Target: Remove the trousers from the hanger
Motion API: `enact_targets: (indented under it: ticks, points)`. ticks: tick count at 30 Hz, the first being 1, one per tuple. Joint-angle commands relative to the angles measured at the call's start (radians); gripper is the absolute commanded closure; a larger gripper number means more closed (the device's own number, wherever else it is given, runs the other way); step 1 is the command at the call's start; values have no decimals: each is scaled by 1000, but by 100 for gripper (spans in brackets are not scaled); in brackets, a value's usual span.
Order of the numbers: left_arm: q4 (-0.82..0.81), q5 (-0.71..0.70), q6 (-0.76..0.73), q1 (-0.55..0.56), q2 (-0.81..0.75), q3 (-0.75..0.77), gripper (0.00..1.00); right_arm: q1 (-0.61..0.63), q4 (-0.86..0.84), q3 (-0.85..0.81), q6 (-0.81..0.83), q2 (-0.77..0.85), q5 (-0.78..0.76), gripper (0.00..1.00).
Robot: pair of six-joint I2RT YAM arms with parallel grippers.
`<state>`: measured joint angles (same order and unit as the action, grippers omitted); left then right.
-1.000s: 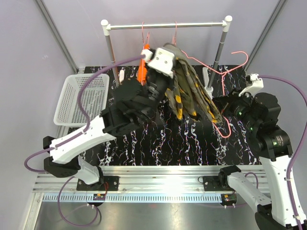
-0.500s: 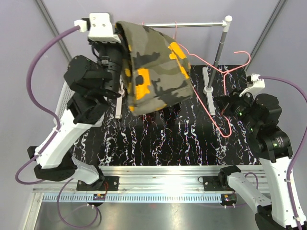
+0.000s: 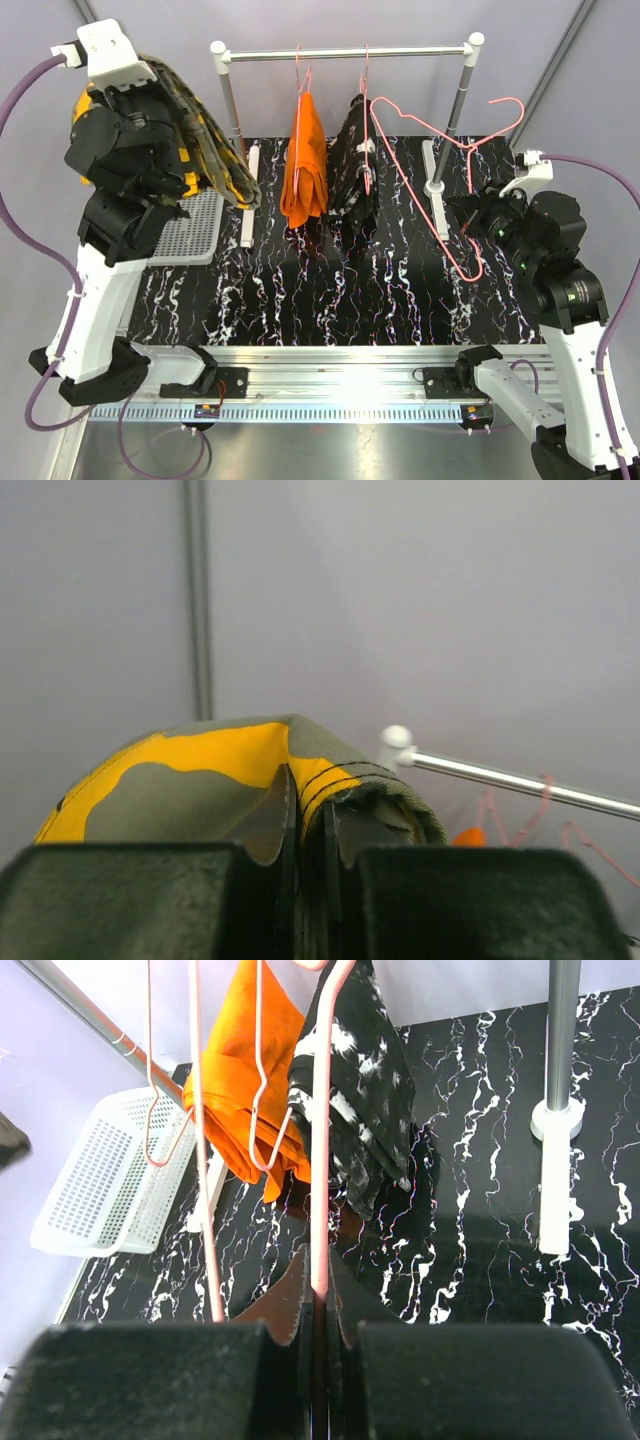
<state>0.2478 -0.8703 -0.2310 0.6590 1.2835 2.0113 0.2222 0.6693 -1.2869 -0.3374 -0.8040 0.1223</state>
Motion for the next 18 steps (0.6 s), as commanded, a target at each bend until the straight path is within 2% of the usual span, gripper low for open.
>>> enact_targets:
  ticks: [1,4,10,11,14,18]
  points:
    - [69,-4,123,-125,-12,-15,100,-1,-57,-51,20,0,-19,100]
    - [177,68,261,-333,-49,-92,100,0,-54,-54,21,2,-23,100]
    - [258,188,386,-574,-122,-244,100,0,-66,-48,15,0,0,100]
    - [265,201,397,-638,-130,-256,100,0,-68,-49,12,-3,5,100]
    - [284,254,395,-741,-142,-290,100,0,-77,-51,2,-6,26,100]
    - [251,235,326,-806,-138,-331,100,0,-88,-58,-15,-9,71,100]
